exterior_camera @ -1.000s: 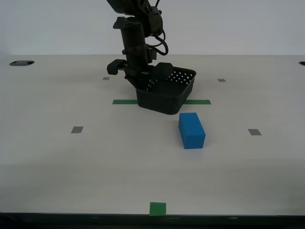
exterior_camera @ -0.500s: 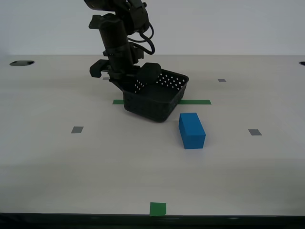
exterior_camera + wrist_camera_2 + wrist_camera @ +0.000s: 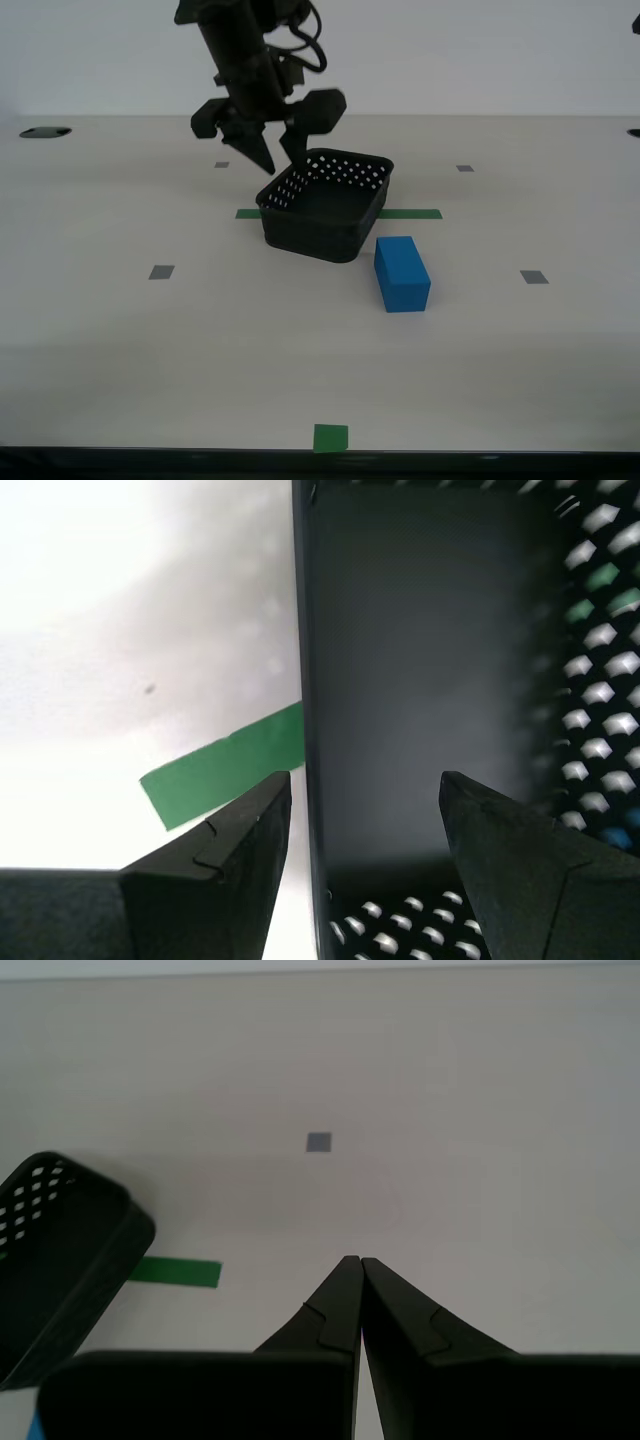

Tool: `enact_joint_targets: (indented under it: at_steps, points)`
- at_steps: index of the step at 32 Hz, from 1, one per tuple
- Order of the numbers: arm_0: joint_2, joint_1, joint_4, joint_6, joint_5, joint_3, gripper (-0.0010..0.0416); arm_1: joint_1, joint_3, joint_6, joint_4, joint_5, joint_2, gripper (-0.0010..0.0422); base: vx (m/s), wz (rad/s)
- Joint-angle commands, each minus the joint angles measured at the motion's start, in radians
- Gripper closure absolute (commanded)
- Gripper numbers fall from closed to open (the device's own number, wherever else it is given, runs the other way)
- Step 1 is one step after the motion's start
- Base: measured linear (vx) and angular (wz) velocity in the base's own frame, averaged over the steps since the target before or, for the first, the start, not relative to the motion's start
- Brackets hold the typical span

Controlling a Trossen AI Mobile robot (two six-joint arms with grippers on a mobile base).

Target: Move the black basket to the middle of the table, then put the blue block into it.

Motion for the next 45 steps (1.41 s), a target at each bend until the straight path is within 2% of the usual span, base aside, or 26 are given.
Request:
enact_joint_targets:
  at_steps: [1, 3, 4, 5, 8, 9, 10, 12, 14, 16, 19, 23, 24, 27, 29, 30, 31, 32, 34, 37, 41, 45]
  points:
    - [0.000, 0.017, -0.044, 0.019, -0.077, 0.001, 0.0406, 0.003, 0.000, 0.002, 0.030, -0.029, -0.053, 0.0225, 0.000, 0.000]
    - [0.000, 0.058, -0.095, 0.035, -0.095, 0.001, 0.0406, 0.008, 0.000, 0.017, 0.038, -0.126, -0.102, 0.0250, 0.000, 0.000]
    - [0.000, 0.089, -0.123, 0.039, -0.096, 0.001, 0.0406, 0.013, 0.000, 0.038, 0.040, -0.163, -0.121, 0.0264, 0.000, 0.000]
    - [0.000, 0.115, -0.145, 0.043, -0.095, 0.001, 0.0405, 0.019, 0.000, 0.048, 0.042, -0.180, -0.135, 0.0279, 0.000, 0.000]
    - [0.000, 0.195, -0.175, 0.077, -0.096, 0.001, 0.0406, 0.045, 0.000, 0.054, 0.045, -0.179, -0.155, 0.0319, 0.000, 0.000]
    - [0.000, 0.251, -0.177, 0.105, -0.096, 0.001, 0.0405, 0.061, 0.000, 0.068, 0.046, -0.179, -0.159, 0.0346, 0.000, 0.000]
    - [0.000, 0.273, -0.177, 0.116, -0.096, 0.001, 0.0406, 0.067, 0.000, 0.075, 0.045, -0.179, -0.160, 0.0355, 0.000, 0.000]
    - [0.000, 0.398, -0.177, 0.139, -0.095, 0.001, 0.0406, 0.101, 0.000, 0.106, 0.043, -0.178, -0.160, 0.0410, 0.000, 0.000]
    - [0.000, 0.436, -0.177, 0.141, -0.095, 0.001, 0.0406, 0.112, 0.000, 0.117, 0.043, -0.178, -0.160, 0.0415, 0.000, 0.000]
    - [0.000, 0.520, -0.176, 0.151, -0.092, 0.001, 0.0405, 0.146, 0.000, 0.137, 0.043, -0.179, -0.160, 0.0412, 0.000, 0.000]
    - [0.010, 0.583, -0.169, 0.202, -0.090, 0.001, 0.0405, 0.190, -0.001, 0.153, 0.046, -0.179, -0.160, 0.0412, 0.000, 0.000]
    - [0.074, 0.644, -0.120, 0.222, -0.053, -0.037, 0.0397, 0.252, -0.001, 0.179, 0.049, -0.179, -0.160, 0.0412, 0.000, 0.000]
    - [0.116, 0.666, -0.061, 0.232, -0.053, -0.072, 0.0380, 0.280, -0.001, 0.193, 0.047, -0.179, -0.160, 0.0412, 0.000, 0.000]
    - [0.200, 0.670, 0.008, 0.251, -0.047, -0.112, 0.0323, 0.321, -0.001, 0.218, 0.032, -0.178, -0.160, 0.0412, 0.000, 0.000]
    - [0.326, 0.675, 0.026, 0.265, -0.045, -0.089, 0.0213, 0.352, -0.002, 0.232, 0.026, -0.178, -0.160, 0.0412, 0.000, 0.000]
    - [0.363, 0.682, 0.034, 0.266, -0.034, -0.078, 0.0178, 0.352, -0.002, 0.232, 0.026, -0.176, -0.160, 0.0412, 0.000, 0.000]
    - [0.378, 0.690, 0.037, 0.271, -0.034, -0.072, 0.0163, 0.353, -0.002, 0.235, 0.029, -0.176, -0.160, 0.0412, 0.000, 0.000]
    - [0.440, 0.695, 0.040, 0.275, -0.024, -0.045, 0.0121, 0.354, -0.002, 0.241, 0.029, -0.172, -0.160, 0.0412, 0.000, 0.000]
    - [0.475, 0.702, 0.039, 0.290, -0.017, -0.030, 0.0098, 0.354, -0.002, 0.243, 0.032, -0.172, -0.160, 0.0412, 0.000, 0.000]
    - [0.620, 0.723, 0.040, 0.298, -0.016, 0.045, 0.0066, 0.359, -0.003, 0.258, 0.031, -0.172, -0.160, 0.0412, 0.000, 0.000]
    - [0.727, 0.753, 0.043, 0.298, -0.014, 0.122, 0.0087, 0.363, -0.002, 0.269, 0.033, -0.171, -0.160, 0.0412, 0.000, 0.000]
    - [0.773, 0.773, 0.042, 0.299, 0.000, 0.145, 0.0086, 0.366, -0.002, 0.277, 0.032, -0.170, -0.160, 0.0412, 0.000, 0.000]
